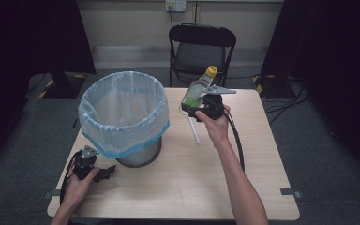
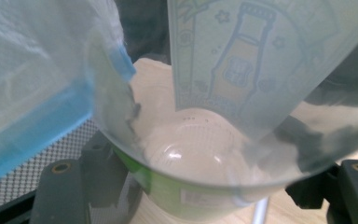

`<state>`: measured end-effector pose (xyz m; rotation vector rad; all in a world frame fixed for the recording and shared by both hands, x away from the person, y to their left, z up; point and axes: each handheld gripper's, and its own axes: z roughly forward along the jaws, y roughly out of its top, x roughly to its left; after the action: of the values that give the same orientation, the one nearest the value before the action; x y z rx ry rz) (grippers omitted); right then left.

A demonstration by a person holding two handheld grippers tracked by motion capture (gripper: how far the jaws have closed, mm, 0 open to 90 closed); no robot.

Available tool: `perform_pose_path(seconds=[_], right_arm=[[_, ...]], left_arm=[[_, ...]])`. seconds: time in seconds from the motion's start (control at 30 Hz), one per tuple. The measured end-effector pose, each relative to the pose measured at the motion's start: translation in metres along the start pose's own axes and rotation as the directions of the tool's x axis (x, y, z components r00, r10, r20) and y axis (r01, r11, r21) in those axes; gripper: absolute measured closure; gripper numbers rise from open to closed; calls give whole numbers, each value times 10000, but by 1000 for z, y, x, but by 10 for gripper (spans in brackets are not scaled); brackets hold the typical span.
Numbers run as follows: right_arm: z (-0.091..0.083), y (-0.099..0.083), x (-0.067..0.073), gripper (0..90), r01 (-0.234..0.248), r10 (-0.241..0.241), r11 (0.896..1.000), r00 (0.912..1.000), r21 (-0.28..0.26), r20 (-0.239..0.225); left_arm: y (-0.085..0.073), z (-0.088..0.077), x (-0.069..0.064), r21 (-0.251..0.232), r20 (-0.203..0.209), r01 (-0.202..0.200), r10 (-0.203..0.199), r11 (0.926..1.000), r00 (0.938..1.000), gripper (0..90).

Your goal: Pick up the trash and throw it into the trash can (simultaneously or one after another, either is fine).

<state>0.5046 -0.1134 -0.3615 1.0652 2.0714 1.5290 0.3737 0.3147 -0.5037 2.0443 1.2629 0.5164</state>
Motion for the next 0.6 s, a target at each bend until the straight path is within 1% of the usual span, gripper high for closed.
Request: perform_pose_path(seconds=[0.13, 0.17, 0.2, 0.23, 0.3, 0.37, 0.47, 0.6], right_arm=[[-2, 8, 4, 275, 37, -39, 9998, 10000, -212, -79], [-4, 10, 6, 275, 60, -63, 9994, 9999, -342, -82], [-6, 12, 7, 275, 72, -71, 9985, 10000, -539, 13], [-7, 13, 7, 275, 55, -53, 9981, 10000, -608, 36], [-8, 17, 6, 275, 3, -9, 9981, 10000, -611, -91], [-10, 19, 6, 275, 61, -65, 9981, 10000, -617, -61], [-13, 24, 8, 275, -10, -1, 9970, 9999, -776, -142], [-19, 31, 11, 275, 27, -45, 9954, 9998, -956, -189]], left_arm=[[0, 0, 0, -6, 6, -1, 1, 10000, 10000, 0], [0, 0, 0, -8, 6, -2, 2, 10000, 10000, 0], [0, 0, 0, -10, 6, 3, -3, 10000, 10000, 0], [0, 0, 0, -8, 6, -2, 2, 10000, 10000, 0], [0, 0, 0, -9, 6, 2, -2, 10000, 10000, 0], [0, 0, 0, -6, 6, 0, 0, 10000, 10000, 0], [0, 0, 0, 3, -1, -4, 4, 10000, 10000, 0], [0, 0, 0, 1, -2, -1, 1, 10000, 10000, 0]])
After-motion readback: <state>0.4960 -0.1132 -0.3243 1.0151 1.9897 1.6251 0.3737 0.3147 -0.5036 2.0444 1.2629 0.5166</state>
